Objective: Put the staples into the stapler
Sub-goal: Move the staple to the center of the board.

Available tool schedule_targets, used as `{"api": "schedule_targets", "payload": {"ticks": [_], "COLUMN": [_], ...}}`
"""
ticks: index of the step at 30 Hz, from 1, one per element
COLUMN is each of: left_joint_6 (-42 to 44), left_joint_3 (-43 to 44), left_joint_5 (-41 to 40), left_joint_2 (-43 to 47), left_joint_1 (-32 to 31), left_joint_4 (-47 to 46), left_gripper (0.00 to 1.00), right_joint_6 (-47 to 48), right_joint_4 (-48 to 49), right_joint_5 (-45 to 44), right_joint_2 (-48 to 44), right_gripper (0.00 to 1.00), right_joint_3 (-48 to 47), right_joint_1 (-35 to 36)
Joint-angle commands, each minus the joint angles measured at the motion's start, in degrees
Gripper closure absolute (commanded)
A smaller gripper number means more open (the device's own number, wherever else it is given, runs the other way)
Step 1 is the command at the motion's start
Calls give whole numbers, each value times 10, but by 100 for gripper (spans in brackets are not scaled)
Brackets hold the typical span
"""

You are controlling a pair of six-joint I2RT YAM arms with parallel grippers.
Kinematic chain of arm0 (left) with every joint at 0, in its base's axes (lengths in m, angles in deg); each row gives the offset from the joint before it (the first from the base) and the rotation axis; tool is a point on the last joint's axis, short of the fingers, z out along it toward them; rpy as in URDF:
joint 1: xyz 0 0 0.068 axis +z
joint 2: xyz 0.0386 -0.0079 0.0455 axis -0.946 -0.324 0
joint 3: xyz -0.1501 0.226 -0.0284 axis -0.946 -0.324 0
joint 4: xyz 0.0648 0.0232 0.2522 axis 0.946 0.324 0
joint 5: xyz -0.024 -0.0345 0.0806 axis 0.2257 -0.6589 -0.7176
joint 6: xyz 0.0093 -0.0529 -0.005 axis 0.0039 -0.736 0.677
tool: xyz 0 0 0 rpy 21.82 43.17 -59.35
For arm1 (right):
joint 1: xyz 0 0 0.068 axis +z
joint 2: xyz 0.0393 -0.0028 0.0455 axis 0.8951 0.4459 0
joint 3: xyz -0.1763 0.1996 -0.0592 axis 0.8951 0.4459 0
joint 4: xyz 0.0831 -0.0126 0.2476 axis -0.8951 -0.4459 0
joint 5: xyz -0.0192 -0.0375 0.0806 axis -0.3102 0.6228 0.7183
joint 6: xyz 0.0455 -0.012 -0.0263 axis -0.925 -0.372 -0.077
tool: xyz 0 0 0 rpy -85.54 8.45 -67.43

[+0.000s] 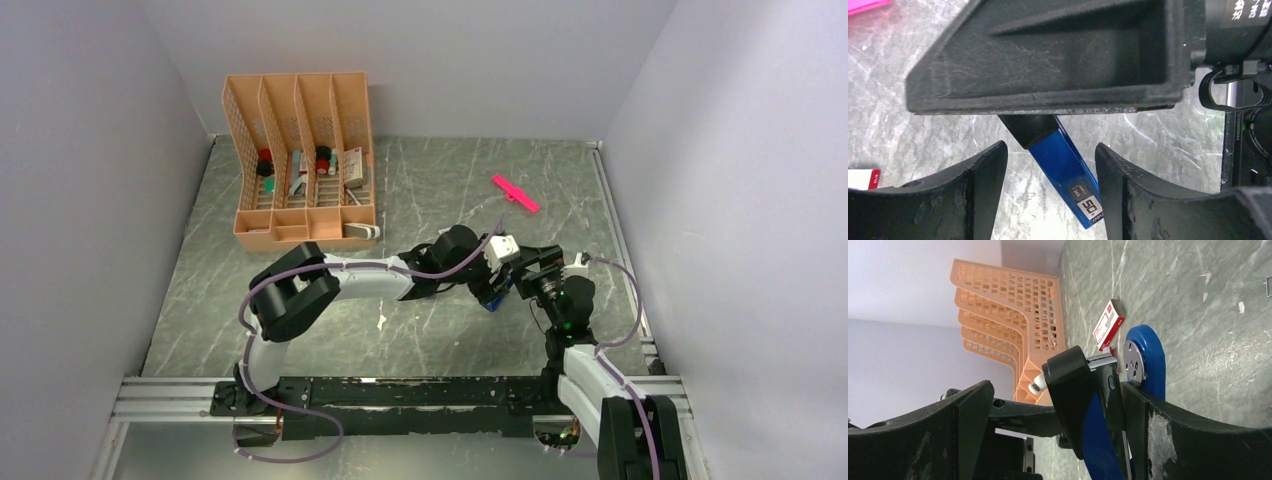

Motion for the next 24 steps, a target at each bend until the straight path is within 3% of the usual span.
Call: {"api": "schedule_targets", "payload": {"ticks": [1, 6, 13, 17, 24], "left_joint_6": [9, 18, 16, 6, 8], "left_joint_3": [25, 25, 50, 74, 135], "left_joint_5": [34, 15, 4, -5, -20], "left_joint_2": [-15, -21, -43, -58, -102], "left_joint_1": [-6, -3, 21, 44, 70], "left_joint_4": [16, 26, 41, 42, 73], "left_gripper": [34, 51, 87, 93, 93], "right_joint_6": [7, 15, 4, 15, 24], "right_joint_4": [46, 41, 19, -31, -81], "right_joint_5": [11, 20, 14, 5, 7], "right_joint_2": [-7, -17, -17, -16, -15], "right_gripper": [0, 0, 0, 0, 0], "right_joint_3": [66, 71, 77, 66, 56], "right_joint_1": [-4, -5, -5, -5, -5]}}
